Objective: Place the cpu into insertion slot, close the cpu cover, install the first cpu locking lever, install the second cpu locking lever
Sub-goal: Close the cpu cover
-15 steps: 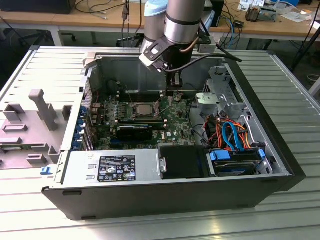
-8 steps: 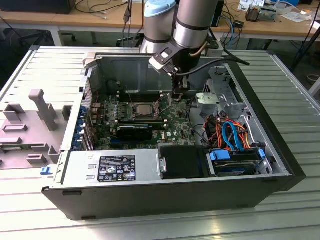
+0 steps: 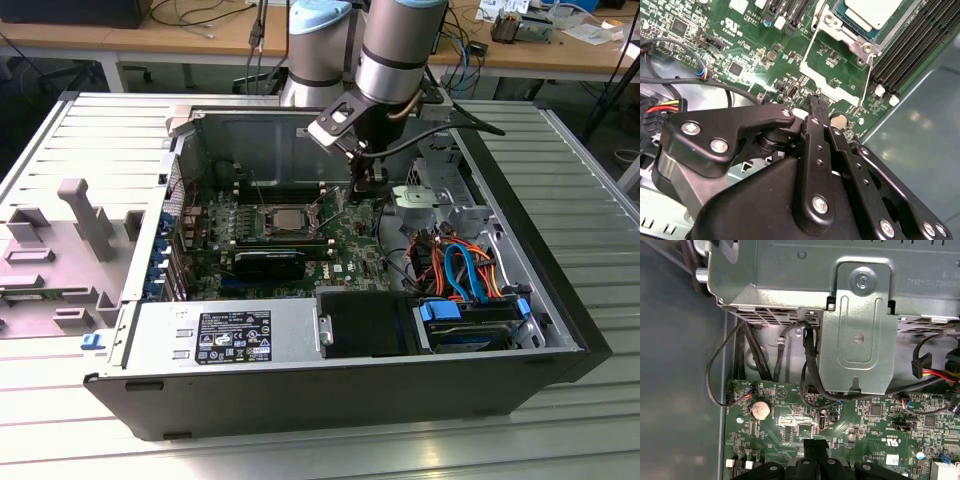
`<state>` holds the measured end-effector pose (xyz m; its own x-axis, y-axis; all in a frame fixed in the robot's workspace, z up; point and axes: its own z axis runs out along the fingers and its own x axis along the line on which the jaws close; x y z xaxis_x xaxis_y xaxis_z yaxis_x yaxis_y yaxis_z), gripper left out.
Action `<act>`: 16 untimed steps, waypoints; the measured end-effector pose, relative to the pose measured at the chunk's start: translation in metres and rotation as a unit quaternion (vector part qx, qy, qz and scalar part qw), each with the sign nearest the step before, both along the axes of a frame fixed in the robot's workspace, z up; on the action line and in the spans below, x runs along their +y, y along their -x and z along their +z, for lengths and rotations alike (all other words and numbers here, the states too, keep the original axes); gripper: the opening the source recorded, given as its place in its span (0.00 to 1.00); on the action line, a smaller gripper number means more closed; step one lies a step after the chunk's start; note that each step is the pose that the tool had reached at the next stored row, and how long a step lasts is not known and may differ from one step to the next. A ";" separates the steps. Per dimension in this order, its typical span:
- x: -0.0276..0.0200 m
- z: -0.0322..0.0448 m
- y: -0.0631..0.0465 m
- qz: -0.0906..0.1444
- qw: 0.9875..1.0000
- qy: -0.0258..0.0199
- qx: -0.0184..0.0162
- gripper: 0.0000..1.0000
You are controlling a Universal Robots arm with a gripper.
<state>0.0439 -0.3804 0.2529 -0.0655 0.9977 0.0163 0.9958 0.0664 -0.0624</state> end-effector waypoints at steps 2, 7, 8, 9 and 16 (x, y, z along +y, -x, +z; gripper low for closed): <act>0.0013 -0.0020 0.001 0.000 1.000 -0.006 0.000 0.11; 0.0013 -0.0024 0.007 0.000 1.000 -0.010 0.000 0.11; 0.0013 -0.0024 0.008 0.000 1.000 -0.010 0.000 0.11; 0.0012 -0.0024 0.008 0.000 1.000 -0.010 0.000 0.11; 0.0011 -0.0024 0.010 0.000 1.000 -0.010 0.000 0.11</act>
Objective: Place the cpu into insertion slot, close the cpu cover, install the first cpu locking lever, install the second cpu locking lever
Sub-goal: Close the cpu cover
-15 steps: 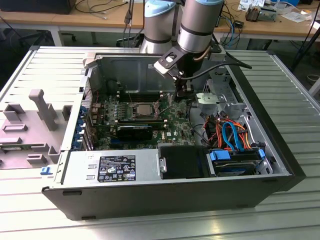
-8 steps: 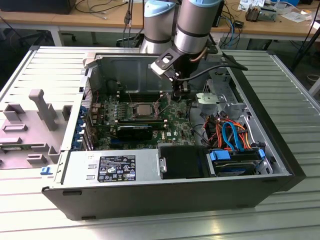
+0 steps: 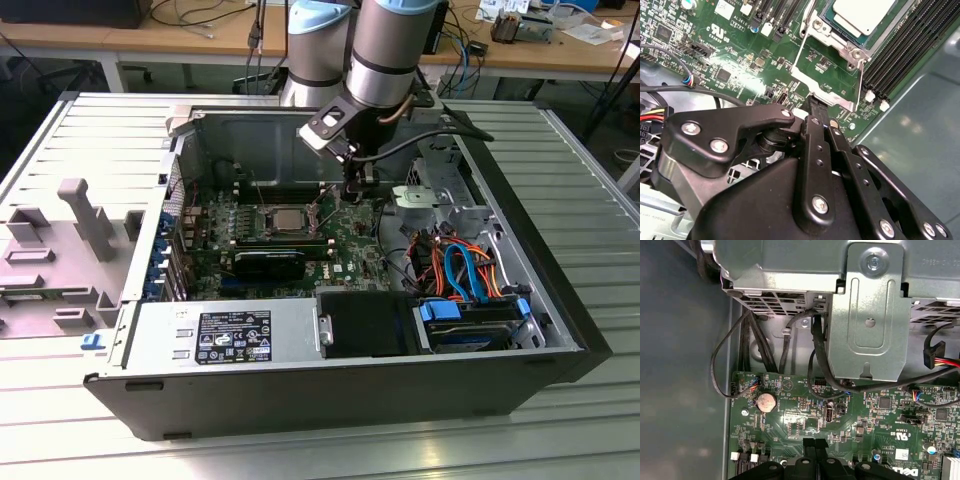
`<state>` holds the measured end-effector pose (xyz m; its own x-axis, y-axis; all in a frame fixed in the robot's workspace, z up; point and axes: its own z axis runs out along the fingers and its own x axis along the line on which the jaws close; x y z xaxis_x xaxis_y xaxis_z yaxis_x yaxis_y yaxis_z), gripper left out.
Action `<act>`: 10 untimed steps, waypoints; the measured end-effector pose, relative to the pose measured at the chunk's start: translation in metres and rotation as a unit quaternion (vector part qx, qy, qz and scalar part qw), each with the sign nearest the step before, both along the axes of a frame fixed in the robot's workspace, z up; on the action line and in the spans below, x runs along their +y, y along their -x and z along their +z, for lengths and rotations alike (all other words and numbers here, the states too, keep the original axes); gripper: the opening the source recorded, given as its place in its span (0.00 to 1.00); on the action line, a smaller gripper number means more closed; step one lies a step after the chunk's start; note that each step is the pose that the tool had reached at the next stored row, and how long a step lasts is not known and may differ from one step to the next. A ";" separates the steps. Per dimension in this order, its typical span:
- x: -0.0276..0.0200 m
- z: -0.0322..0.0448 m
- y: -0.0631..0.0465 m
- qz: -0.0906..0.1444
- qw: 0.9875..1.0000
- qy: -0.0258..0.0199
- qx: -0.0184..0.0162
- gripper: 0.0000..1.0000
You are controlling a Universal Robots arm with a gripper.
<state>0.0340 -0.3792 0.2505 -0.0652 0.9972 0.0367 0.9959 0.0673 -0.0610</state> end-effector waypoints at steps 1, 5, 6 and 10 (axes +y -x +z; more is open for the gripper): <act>0.0000 0.0000 0.000 0.000 1.000 0.000 0.000 0.11; 0.0000 0.0000 0.001 0.000 1.000 0.000 0.000 0.11; 0.0000 0.0000 0.001 0.000 1.000 0.000 0.000 0.11; -0.0001 0.0000 0.002 0.000 1.000 0.000 0.000 0.11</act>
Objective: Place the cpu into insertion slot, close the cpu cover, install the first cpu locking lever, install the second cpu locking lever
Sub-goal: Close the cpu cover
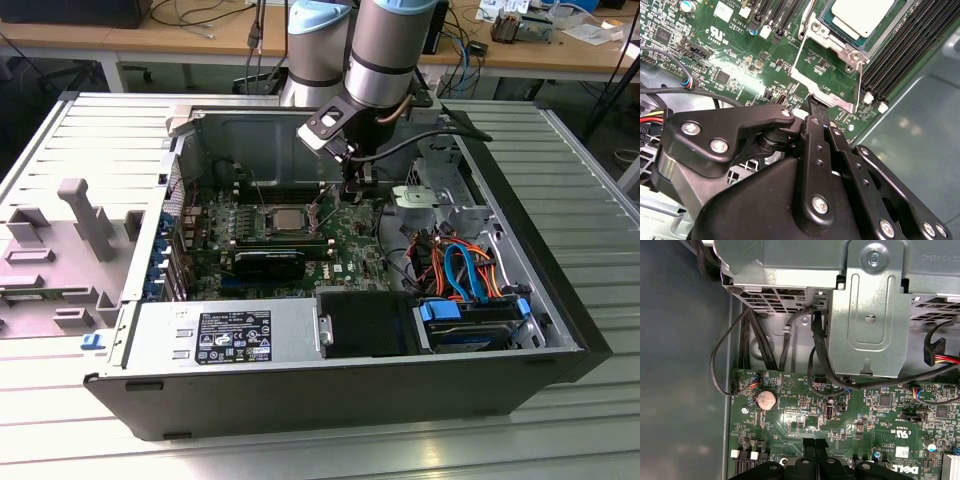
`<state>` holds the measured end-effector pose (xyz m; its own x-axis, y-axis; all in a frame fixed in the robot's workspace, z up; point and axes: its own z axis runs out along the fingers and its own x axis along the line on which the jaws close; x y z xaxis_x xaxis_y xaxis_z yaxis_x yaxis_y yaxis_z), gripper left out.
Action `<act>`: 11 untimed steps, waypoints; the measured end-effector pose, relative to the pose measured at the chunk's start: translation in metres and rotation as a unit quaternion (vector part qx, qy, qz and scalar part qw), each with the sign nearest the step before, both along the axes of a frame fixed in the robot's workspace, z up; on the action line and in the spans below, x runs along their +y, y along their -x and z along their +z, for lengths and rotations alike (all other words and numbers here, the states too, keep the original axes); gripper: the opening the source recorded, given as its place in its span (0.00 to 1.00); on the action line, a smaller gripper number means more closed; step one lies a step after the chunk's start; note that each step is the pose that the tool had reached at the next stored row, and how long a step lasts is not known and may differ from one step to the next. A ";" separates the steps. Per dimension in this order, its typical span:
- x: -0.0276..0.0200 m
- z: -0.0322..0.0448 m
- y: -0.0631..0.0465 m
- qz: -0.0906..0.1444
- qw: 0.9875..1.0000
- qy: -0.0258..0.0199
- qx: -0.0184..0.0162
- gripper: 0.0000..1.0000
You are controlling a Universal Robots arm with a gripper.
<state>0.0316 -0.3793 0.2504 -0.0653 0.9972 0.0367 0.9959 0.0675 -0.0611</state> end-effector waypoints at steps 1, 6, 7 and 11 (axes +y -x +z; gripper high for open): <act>0.0000 0.0000 0.001 0.000 1.000 0.000 0.000 0.11; -0.0002 0.0000 0.003 0.000 1.000 0.000 0.000 0.11; -0.0002 0.0000 0.003 0.000 1.000 0.000 0.000 0.11; -0.0003 0.0000 0.005 0.000 1.000 0.000 0.000 0.11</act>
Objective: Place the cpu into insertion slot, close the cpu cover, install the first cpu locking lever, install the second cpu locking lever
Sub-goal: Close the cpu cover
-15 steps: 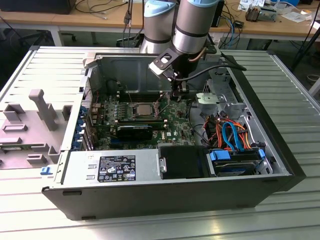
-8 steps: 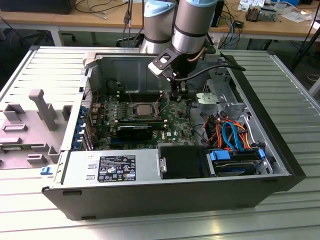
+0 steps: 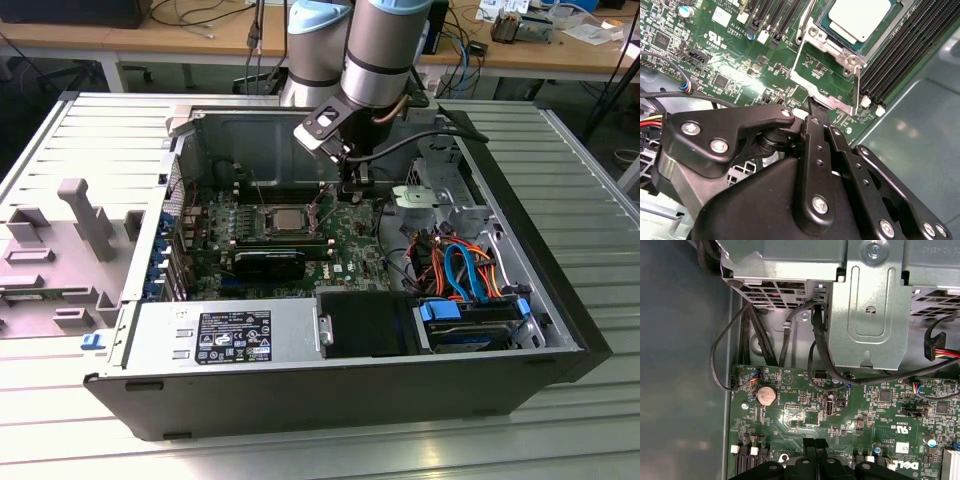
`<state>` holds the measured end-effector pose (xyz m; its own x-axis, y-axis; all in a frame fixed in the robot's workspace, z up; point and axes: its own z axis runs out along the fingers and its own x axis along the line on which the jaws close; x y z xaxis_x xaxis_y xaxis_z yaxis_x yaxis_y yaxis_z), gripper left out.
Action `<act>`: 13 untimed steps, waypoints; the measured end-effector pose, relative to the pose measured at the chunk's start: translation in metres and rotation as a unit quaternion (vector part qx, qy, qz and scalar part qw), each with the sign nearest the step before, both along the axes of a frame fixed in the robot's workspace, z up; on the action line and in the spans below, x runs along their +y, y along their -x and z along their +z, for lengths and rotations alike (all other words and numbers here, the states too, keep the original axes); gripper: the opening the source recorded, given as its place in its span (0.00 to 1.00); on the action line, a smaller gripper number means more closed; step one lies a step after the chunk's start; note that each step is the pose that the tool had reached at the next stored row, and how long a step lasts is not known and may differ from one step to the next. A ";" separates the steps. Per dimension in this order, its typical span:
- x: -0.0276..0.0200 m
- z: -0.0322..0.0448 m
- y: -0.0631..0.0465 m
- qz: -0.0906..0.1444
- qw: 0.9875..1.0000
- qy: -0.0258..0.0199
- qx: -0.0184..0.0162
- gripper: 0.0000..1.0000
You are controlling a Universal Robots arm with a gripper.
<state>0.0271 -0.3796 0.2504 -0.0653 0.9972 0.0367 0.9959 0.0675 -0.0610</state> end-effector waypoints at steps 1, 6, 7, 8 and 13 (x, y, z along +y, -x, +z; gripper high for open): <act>0.0000 0.0000 0.001 0.000 1.000 0.000 0.000 0.11; -0.0001 0.0000 0.002 0.000 1.000 0.000 0.000 0.11; -0.0001 0.0000 0.003 0.000 1.000 0.000 0.000 0.11; -0.0001 0.0000 0.003 0.000 1.000 0.000 0.000 0.11; -0.0002 0.0000 0.004 0.000 1.000 0.000 0.000 0.11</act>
